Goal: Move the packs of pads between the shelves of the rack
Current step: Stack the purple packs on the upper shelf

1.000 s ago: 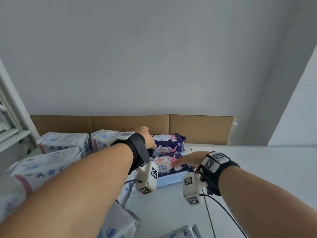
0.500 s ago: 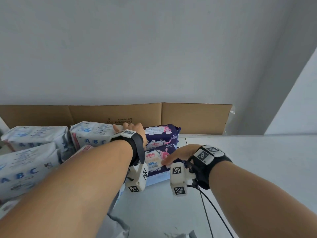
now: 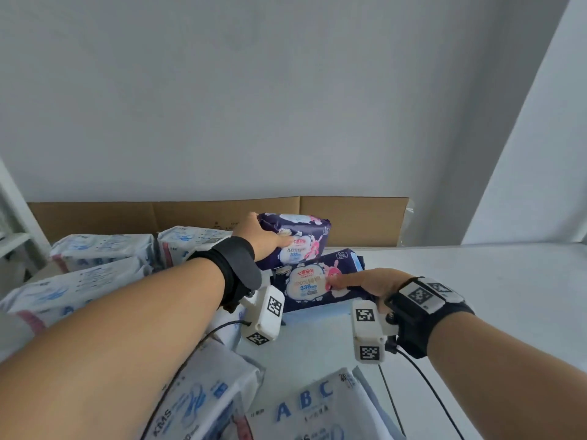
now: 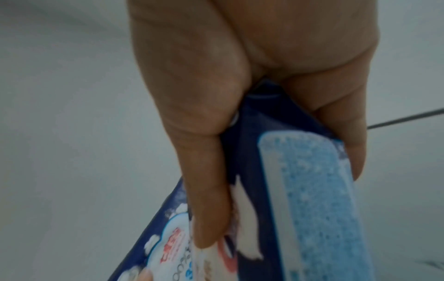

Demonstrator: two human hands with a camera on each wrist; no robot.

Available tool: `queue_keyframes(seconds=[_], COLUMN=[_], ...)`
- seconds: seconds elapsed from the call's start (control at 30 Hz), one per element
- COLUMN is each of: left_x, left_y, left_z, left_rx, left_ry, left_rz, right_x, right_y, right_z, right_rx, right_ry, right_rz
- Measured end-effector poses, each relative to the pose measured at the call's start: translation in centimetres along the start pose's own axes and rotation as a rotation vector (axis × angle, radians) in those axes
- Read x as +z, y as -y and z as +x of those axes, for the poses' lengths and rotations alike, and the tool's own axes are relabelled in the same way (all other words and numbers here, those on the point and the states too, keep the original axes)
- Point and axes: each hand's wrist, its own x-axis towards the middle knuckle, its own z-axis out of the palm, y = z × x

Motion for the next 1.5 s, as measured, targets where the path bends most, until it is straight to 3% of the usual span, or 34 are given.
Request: queue_keyframes(seconds=[0.13, 0.27, 0.47, 0.6, 0.87, 1.03, 1.27, 1.5], left_x=[-3.0, -6.5, -8.6, -7.4, -1.6, 4.8, 19.2, 25.3], left_y=[-1.0, -2.3, -3.0, -2.9, -3.9, -5.8, -8.7, -9.8], left_z=[-4.5, -9.6, -16.6, -20.1, -28.9, -35.0, -46.2, -50.3], left_rx=[-0.04, -0.102, -0.092, -0.119, -0.146, -0.163, -0.333, -0.388], left_ry=[-0.12, -0.101, 0.145, 0.248, 0.369, 0.441, 0.541, 0.568], left_rz=[-0.362, -0.592, -0.885, -1.016, -1.135, -1.088, -1.066, -0.946], right_x=[0.0, 0.6, 1.6, 2.0, -0.6, -5.7, -15.3, -19.8], right_y=[0.2, -0.2, -3.0, -5.0, -11.0, -17.9, -30.5, -36.5], right_z=[-6.2, -13.1, -21.9, -26.1, -32.9, -36.5, -42.8, -45.1], right_rx=[-0.105, -0.243, -0.378, -0.408, -0.462, -0.422, -0.328, -0.234], right_ry=[-0.083, -0.146, -0.2, -0.199, -0.099, -0.15, -0.207, -0.29], right_rz=[0.152, 0.383, 0.569, 0.683, 0.84, 0.892, 0.881, 0.878])
